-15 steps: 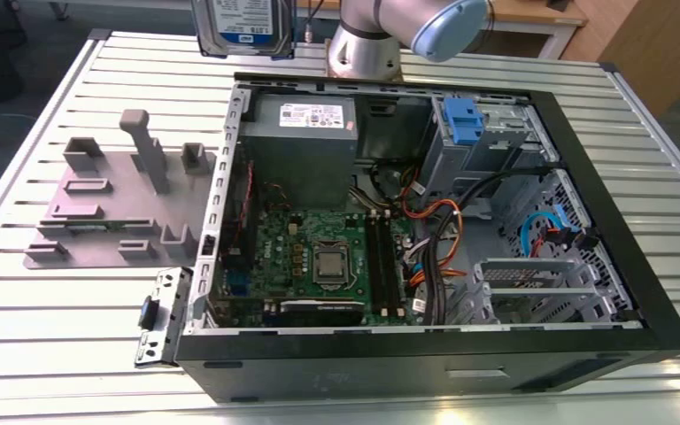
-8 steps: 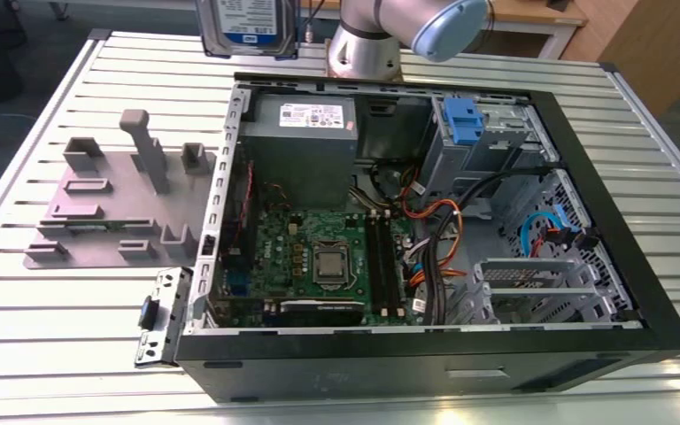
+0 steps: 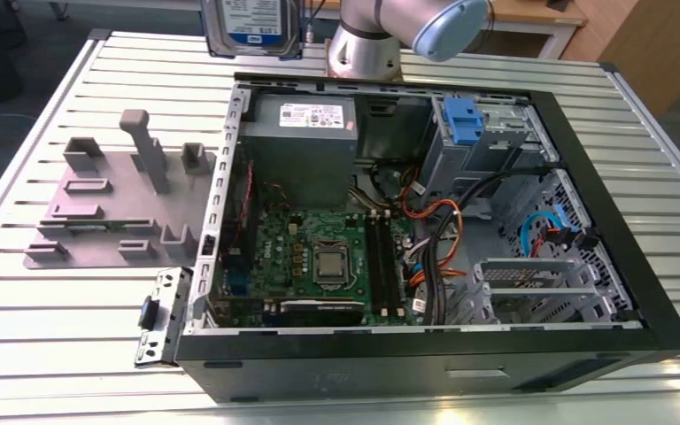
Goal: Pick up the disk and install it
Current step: 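Pick up the disk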
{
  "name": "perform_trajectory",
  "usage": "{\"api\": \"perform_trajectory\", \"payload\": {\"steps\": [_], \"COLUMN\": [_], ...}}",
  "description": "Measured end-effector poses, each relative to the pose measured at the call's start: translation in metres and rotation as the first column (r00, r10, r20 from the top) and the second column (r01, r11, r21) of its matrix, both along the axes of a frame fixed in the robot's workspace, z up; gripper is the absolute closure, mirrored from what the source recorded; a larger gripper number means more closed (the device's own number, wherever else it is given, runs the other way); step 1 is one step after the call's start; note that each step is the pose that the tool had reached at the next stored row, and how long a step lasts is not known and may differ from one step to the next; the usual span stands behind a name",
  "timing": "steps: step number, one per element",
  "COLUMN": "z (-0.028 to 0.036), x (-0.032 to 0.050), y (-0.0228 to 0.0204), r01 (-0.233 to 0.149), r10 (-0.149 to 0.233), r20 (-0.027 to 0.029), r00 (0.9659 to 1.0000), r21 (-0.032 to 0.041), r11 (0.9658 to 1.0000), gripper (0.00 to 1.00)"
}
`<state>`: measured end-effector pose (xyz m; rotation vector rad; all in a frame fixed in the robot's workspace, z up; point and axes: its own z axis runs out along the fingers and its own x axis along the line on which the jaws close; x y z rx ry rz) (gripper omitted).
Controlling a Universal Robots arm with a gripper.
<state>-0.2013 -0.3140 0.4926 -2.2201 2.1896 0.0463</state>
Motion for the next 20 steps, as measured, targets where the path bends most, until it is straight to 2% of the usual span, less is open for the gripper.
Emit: {"api": "perform_trajectory", "payload": {"steps": [20], "z": [0.0], "x": [0.0114], "y": [0.0], "r01": [0.0], "r10": [0.0], "r20": [0.0], "r00": [1.0], "r21": [0.0], "r11": [1.0], "gripper": [0.64]}}
